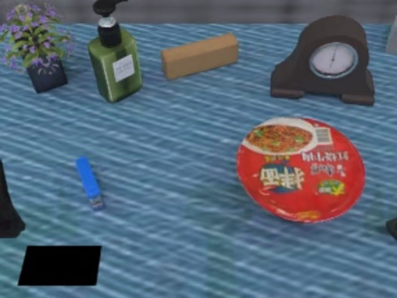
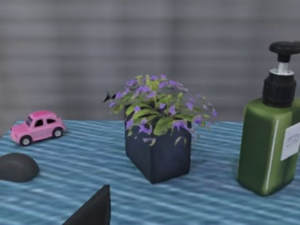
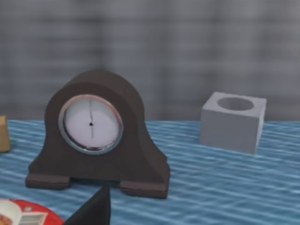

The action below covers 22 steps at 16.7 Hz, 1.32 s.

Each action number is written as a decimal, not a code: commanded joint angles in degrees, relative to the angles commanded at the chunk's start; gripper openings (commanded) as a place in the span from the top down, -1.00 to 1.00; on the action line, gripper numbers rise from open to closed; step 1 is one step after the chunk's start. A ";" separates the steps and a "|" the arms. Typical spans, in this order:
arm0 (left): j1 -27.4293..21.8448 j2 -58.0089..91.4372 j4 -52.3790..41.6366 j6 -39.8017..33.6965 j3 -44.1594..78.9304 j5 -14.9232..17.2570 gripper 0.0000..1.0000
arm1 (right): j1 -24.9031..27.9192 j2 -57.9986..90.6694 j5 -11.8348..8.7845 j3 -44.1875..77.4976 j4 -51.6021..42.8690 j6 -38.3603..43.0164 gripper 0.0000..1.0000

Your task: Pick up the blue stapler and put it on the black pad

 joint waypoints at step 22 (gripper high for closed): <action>-11.95 88.62 -54.08 -31.23 68.84 -0.13 -1.00 | 0.00 0.00 0.00 0.00 0.00 0.00 -1.00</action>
